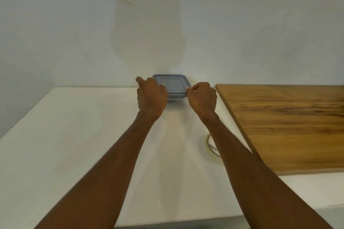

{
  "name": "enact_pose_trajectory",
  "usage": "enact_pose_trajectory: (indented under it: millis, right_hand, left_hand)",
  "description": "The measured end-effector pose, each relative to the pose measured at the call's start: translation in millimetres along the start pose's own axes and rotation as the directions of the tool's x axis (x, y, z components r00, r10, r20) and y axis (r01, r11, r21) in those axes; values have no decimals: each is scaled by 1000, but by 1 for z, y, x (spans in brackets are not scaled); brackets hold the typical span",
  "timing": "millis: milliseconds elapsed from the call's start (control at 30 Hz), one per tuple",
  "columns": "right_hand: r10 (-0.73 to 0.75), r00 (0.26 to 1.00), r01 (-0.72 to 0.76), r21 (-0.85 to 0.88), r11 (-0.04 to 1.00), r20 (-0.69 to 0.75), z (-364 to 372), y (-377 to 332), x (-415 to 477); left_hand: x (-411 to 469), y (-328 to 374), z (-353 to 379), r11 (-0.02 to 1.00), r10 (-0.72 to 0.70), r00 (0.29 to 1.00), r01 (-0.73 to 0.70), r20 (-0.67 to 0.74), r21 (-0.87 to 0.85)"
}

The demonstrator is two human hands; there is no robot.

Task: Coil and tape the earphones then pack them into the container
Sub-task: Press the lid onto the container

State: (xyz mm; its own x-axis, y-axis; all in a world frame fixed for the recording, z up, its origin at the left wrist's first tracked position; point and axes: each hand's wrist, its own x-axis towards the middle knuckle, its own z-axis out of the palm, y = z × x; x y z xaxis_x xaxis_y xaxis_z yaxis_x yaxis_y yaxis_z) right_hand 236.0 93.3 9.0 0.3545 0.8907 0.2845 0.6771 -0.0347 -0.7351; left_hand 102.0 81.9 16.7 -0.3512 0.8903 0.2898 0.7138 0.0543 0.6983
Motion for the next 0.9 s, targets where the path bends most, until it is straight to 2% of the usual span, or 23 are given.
enact_pose_trajectory:
  millis: [133,267,400,533,633,700,833,900]
  right_hand:
    - [-33,999,33,-49,998,-12,6,2,2]
    - [-96,995,96,-6,995,36,10,-2,2]
    - [-167,984,171,-70,983,65,19,-6,0]
    - [-274,953,293,-172,940,126,26,-10,0]
    - [-272,948,303,-210,929,164,27,-13,8]
    - [-282,935,331,-246,911,214,31,-14,12]
    - [-222,924,312,-276,909,312,38,-14,22]
    - [-231,914,334,-295,895,333,40,-13,29]
  left_hand:
    - [4,-10,0,1000,-17,1000,17,17,26]
    - [9,-16,2,997,-63,998,63,-1,-35]
    - [10,-19,0,994,-21,998,27,-65,103]
    - [23,-22,-1,995,-95,994,96,-56,16]
    - [29,-23,-1,987,-152,985,148,-80,-54]
    - [28,-22,4,994,-98,992,94,-85,-55]
    - [34,-14,24,988,147,987,-145,57,-46]
    - [39,-14,31,981,192,981,-193,26,8]
